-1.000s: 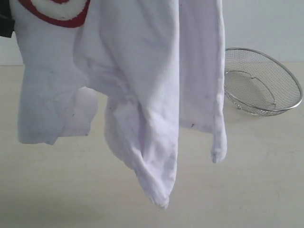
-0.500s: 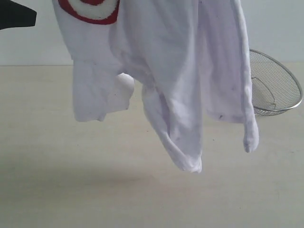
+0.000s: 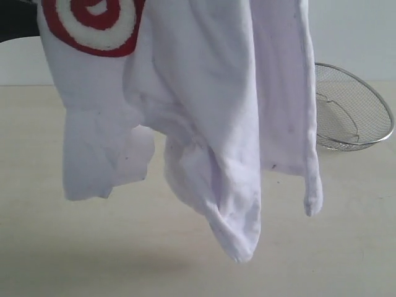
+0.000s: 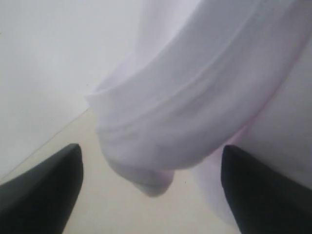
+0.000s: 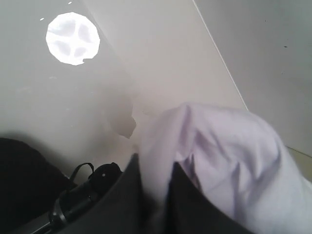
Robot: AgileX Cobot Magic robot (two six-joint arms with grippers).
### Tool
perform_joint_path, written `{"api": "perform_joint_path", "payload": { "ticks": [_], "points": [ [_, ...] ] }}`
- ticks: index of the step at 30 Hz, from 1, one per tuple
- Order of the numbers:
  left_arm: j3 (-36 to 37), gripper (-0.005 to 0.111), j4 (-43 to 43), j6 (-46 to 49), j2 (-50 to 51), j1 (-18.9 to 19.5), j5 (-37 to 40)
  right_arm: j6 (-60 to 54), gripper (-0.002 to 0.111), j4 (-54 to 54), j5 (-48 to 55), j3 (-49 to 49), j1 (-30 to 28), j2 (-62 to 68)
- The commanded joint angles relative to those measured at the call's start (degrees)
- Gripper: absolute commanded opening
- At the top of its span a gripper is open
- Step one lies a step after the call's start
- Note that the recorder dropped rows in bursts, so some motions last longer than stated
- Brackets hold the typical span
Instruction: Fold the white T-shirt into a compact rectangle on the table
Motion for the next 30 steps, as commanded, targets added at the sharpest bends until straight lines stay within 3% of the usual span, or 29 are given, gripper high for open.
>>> {"api": "perform_joint_path", "payload": {
  "ticks": [1, 23, 26, 30],
  "points": [
    [-0.2, 0.073, -1.2, 0.5, -0.1, 0.1, -2.8, -0.3, 0.0, 1.4, -0.4, -0.5, 0.0, -0.7],
    [-0.2, 0.071, -19.3, 12.0, 11.2, -0.1, 12.7, -1.2, 0.0, 1.6, -0.4, -0.5, 0.0, -0.7],
    [-0.2, 0.054, -19.4, 12.1, 11.6, -0.1, 12.9, -1.2, 0.0, 1.6, -0.4, -0.5, 0.0, -0.7],
    [-0.2, 0.017, -21.0, 12.1, 11.6, -0.1, 11.4, -1.2, 0.0, 1.6, -0.3, -0.5, 0.0, -0.7]
  ]
}}
